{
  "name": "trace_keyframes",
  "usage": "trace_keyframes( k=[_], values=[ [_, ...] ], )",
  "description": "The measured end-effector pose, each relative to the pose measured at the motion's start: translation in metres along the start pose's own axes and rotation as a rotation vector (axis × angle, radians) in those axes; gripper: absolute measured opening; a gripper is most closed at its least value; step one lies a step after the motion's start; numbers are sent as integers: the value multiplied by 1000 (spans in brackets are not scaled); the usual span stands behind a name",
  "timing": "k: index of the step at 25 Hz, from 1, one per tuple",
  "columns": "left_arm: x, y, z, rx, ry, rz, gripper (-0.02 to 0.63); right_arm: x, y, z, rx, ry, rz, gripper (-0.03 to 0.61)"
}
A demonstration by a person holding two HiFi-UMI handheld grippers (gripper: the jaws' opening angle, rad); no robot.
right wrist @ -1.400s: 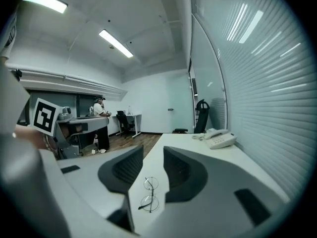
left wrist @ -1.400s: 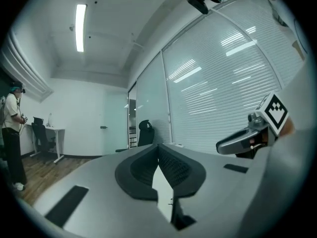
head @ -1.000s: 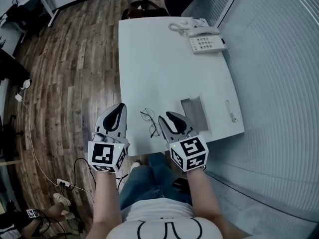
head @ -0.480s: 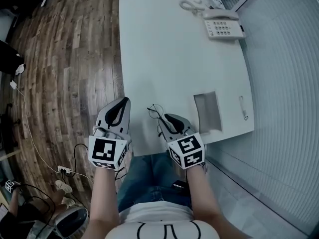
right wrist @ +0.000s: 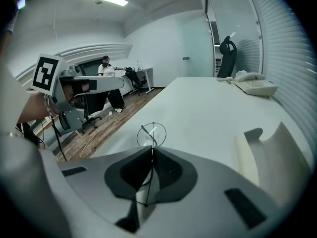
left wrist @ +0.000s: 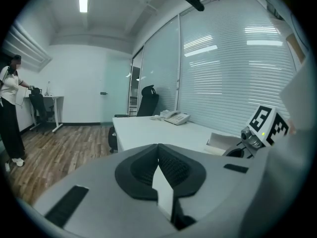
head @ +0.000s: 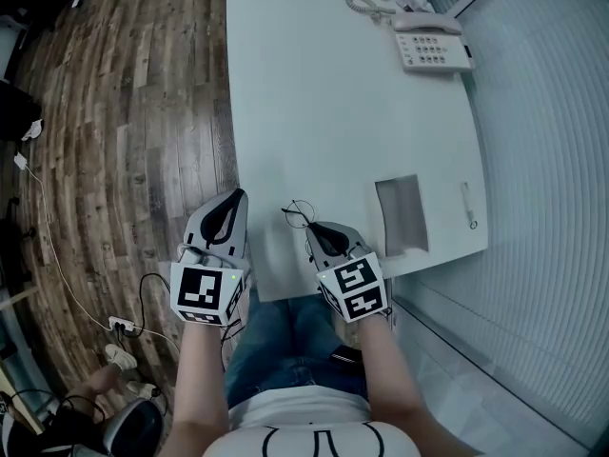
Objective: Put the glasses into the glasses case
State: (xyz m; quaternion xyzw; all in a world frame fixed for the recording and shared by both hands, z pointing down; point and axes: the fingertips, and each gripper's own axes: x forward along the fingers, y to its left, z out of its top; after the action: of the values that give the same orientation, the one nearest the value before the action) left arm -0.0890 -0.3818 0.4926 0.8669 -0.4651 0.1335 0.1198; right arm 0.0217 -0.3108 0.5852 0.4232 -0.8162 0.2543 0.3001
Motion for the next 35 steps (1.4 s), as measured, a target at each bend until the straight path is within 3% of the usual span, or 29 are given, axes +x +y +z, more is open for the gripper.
trace_keyframes(
  k=[19, 28, 35],
  values=[
    [-19, -24, 67, 73, -129, -41, 17, -81, -20, 75, 26, -192, -107, 17],
    [4, -62, 80, 83, -144, -99, 17, -130, -83, 50, 105, -188, -208, 17],
    [37, -92, 73, 93, -108, -135, 17, -132, -126, 16, 145, -106, -226, 18]
  ],
)
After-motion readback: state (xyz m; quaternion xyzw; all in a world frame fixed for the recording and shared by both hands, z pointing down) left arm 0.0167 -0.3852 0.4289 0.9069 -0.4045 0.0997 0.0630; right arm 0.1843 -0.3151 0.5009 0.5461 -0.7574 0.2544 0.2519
